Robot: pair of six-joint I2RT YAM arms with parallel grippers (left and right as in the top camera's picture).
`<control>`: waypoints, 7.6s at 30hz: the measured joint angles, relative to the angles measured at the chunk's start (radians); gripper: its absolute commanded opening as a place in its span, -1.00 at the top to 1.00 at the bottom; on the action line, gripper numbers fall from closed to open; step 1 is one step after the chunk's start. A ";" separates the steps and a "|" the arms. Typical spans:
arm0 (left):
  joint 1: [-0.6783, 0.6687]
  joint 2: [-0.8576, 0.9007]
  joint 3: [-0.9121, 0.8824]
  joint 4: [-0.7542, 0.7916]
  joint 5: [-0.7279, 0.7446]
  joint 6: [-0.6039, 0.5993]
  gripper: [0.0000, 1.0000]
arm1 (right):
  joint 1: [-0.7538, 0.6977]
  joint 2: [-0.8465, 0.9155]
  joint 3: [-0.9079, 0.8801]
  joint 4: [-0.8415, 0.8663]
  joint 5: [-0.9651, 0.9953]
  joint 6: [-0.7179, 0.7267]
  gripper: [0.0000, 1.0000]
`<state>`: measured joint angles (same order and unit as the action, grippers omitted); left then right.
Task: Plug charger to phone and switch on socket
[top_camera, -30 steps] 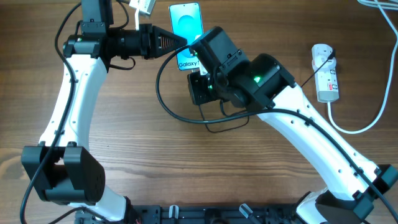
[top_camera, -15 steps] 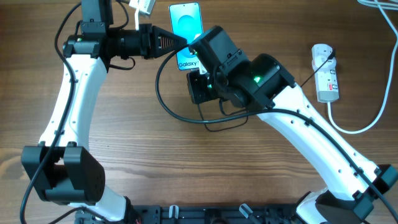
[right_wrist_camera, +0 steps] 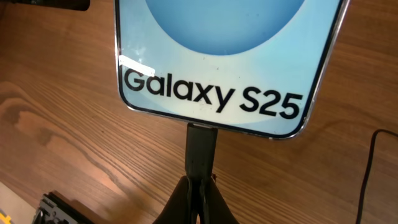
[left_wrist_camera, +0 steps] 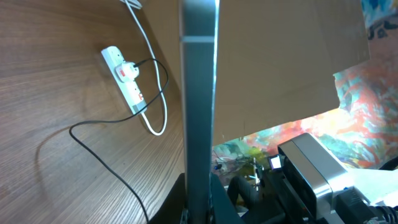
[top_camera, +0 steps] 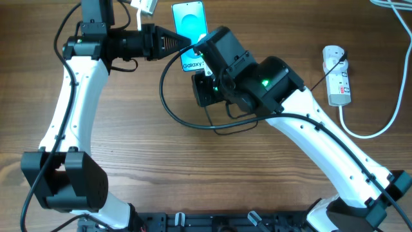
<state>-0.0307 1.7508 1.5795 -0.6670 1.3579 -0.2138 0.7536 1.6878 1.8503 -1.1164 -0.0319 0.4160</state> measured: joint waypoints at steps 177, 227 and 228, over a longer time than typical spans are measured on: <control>-0.034 -0.343 -0.167 -0.415 -1.190 -0.100 -1.00 | -1.200 -0.011 -0.161 -0.068 -0.107 -0.203 -0.99; -0.034 -0.343 -0.167 -0.418 -1.197 -0.100 -1.00 | -0.924 -1.138 -0.977 0.072 0.002 0.064 -1.00; -0.034 -0.343 -0.167 -0.417 -1.197 -0.100 -1.00 | -0.924 -1.138 -0.977 0.086 -0.008 0.031 -1.00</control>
<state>-0.0650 1.4078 1.4128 -1.0840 0.1612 -0.3138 -0.1707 0.5503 0.8734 -1.0306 -0.0395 0.4469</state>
